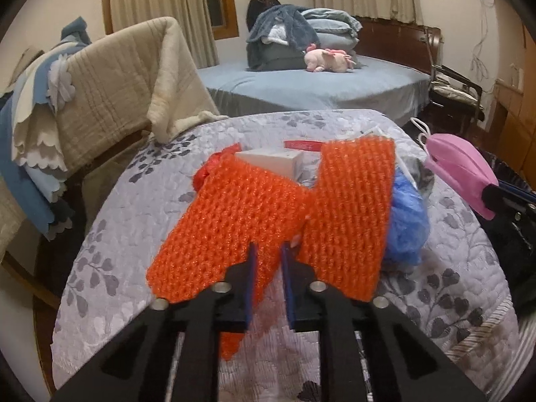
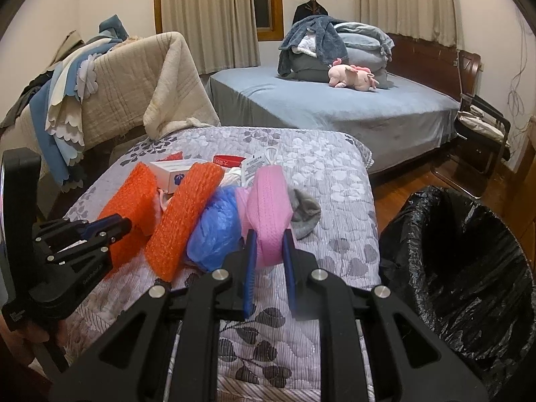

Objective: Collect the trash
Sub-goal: 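Grasp the orange mesh scrubber with the left tool while the right tool holds the pink item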

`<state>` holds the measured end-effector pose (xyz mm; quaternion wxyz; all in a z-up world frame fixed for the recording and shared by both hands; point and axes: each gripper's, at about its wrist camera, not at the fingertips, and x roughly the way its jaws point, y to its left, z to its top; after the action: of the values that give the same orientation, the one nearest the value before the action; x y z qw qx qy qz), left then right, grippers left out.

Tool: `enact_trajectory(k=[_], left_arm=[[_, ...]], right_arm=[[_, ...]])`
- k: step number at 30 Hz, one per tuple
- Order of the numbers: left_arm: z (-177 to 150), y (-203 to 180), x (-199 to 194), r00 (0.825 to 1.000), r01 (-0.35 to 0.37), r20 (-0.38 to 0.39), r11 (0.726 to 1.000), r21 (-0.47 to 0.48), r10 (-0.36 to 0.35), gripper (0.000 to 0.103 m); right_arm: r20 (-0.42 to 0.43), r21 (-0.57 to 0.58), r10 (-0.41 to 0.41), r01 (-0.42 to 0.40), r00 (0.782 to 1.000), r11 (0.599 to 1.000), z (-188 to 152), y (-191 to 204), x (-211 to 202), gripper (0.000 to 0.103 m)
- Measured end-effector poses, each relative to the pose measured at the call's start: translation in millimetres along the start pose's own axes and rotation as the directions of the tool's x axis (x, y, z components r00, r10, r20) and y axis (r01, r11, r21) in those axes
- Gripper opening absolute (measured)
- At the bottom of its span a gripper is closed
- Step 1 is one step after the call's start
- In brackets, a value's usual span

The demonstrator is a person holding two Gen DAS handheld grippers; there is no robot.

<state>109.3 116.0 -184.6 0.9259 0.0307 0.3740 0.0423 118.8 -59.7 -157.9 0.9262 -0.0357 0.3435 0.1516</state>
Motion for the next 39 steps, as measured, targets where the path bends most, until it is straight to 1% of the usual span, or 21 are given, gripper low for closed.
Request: enact_trajectory(k=[1,2,4,6,8,10,11,12,13,14,15,17,18,21,25,29,33,39], left_arm=[[-0.6,0.7,1.1,1.000,-0.010,-0.006,1.000,-0.003,0.010,0.056],[-1.6,2.2,1.3,1.000,-0.027,0.000,1.000,-0.010,0.027,0.073],[-2.9,3.7,2.4,0.999,-0.031,0.012,0.999,-0.008,0.032,0.074],[-3.8,4.2,8.4,0.999,-0.032,-0.005,0.999,0.007,0.032,0.077],[-6.1,7.0,17.7,0.999,-0.026,-0.033,1.000,0.006,0.026,0.077],[-8.8,9.9,23.1,0.998,-0.026,-0.048,1.000,0.005,0.026,0.068],[-9.6,13.0,25.3,0.998,-0.018,-0.056,1.000,0.002,0.018,0.052],[-9.6,15.2,26.2,0.998,-0.004,-0.066,1.000,-0.003,0.004,0.043],[-8.8,20.0,24.3,0.998,0.008,-0.066,1.000,-0.020,-0.009,0.039],[-7.9,22.6,21.2,0.998,0.012,-0.059,1.000,-0.029,-0.014,0.029],[-5.9,25.9,16.2,0.999,0.017,-0.047,0.999,-0.036,-0.019,0.025],[-0.3,34.1,2.6,0.999,0.034,-0.015,0.998,-0.055,-0.034,0.022],[3.4,39.4,-4.7,0.999,0.047,0.000,0.996,-0.071,-0.047,0.018],[15.0,52.0,-22.5,0.996,0.081,0.034,0.990,-0.114,-0.078,0.017],[27.2,52.8,-37.9,0.992,0.118,0.060,0.985,-0.124,-0.112,0.014],[36.8,39.9,-46.1,0.987,0.152,0.066,0.981,-0.117,-0.145,0.012],[46.3,18.5,-56.0,0.980,0.185,0.085,0.979,-0.083,-0.178,0.012],[61.4,-22.9,-66.6,0.963,0.254,0.094,0.967,-0.014,-0.251,0.012]], right_arm=[[-0.005,0.000,0.000,0.000,1.000,1.000,-0.5,0.2,0.5,0.015],[-0.009,-0.001,-0.001,0.001,1.000,1.000,-0.6,0.5,1.3,0.015],[-0.014,-0.005,-0.002,0.002,1.000,1.000,-0.7,1.6,3.7,0.015],[-0.018,-0.007,-0.004,0.004,1.000,1.000,0.3,3.1,6.5,0.015],[-0.022,-0.003,-0.002,0.002,1.000,1.000,1.4,3.9,9.3,0.015],[-0.026,-0.002,-0.002,0.002,1.000,1.000,2.1,4.7,11.0,0.015],[-0.028,-0.005,-0.002,0.002,1.000,1.000,2.3,5.4,11.5,0.015],[-0.030,-0.009,-0.002,0.002,1.000,1.000,2.3,6.3,12.0,0.015],[-0.031,-0.011,-0.003,0.002,1.000,1.000,2.7,7.0,12.1,0.015],[-0.031,-0.013,-0.003,0.003,1.000,1.000,3.1,7.3,11.9,0.015],[-0.030,-0.014,-0.003,0.003,1.000,1.000,3.6,7.5,11.5,0.015],[-0.027,-0.013,-0.002,0.002,1.000,1.000,5.2,7.7,10.6,0.015],[-0.023,-0.014,-0.001,0.001,1.000,1.000,6.2,7.7,9.5,0.015],[-0.003,-0.012,0.000,0.000,1.000,1.000,9.8,7.8,4.4,0.015],[0.033,0.006,0.004,-0.004,0.999,1.000,15.6,4.4,-5.6,0.015],[0.060,0.021,0.002,-0.003,0.998,1.000,20.3,-1.5,-16.8,0.015],[0.070,0.042,-0.016,0.014,0.997,0.999,23.2,-11.4,-26.5,0.015],[0.079,0.083,-0.084,0.078,0.993,0.993,23.7,-37.0,-46.6,0.015]])
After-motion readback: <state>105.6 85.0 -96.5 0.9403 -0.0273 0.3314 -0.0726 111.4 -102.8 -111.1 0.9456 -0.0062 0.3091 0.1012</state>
